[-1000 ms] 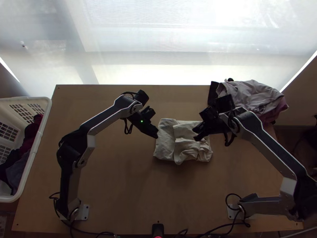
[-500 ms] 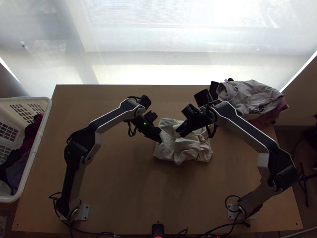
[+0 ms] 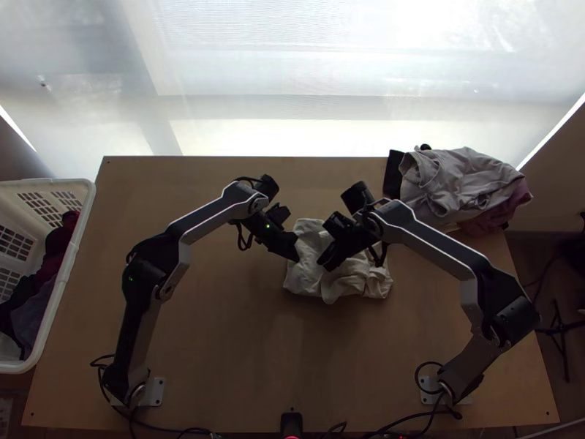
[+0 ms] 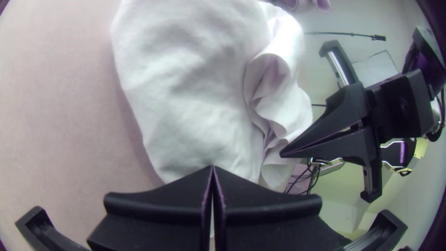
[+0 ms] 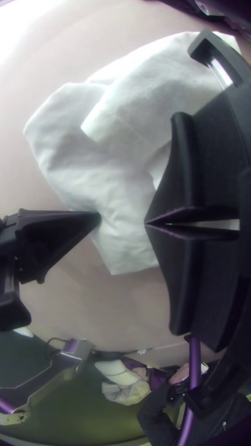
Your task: Fold the t-shirt
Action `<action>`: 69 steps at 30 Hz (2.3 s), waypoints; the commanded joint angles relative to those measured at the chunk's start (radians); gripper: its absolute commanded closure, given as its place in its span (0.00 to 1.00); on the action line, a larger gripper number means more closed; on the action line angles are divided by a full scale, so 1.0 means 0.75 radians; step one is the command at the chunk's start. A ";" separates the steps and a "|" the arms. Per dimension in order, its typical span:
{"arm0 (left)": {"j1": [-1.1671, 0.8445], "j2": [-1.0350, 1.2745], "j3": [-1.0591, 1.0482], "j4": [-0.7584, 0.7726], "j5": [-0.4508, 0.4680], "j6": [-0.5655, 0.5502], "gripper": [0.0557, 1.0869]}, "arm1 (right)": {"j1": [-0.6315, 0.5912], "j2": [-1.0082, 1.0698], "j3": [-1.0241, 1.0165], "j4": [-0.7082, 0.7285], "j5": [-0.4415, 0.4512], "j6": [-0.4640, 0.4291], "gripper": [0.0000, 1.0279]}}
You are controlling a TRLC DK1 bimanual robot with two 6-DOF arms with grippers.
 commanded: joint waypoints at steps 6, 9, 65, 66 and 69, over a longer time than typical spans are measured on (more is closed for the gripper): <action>-0.084 0.065 0.033 0.023 -0.109 0.010 0.96 | 0.014 0.027 -0.078 0.077 0.109 -0.048 0.97; -0.095 0.075 0.033 0.023 -0.122 0.010 0.96 | 0.012 0.023 -0.115 0.104 0.170 -0.069 0.97; -0.058 -0.199 0.151 -0.026 -0.087 0.026 0.95 | -0.324 -0.464 -0.201 -0.115 0.315 -0.296 0.97; -0.060 -0.154 0.200 -0.015 -0.087 0.010 0.95 | -0.311 -0.404 -0.184 -0.084 0.313 -0.279 0.97; -0.060 0.010 0.368 -0.011 -0.087 -0.011 0.95 | -0.287 -0.257 -0.147 0.018 0.313 -0.277 0.97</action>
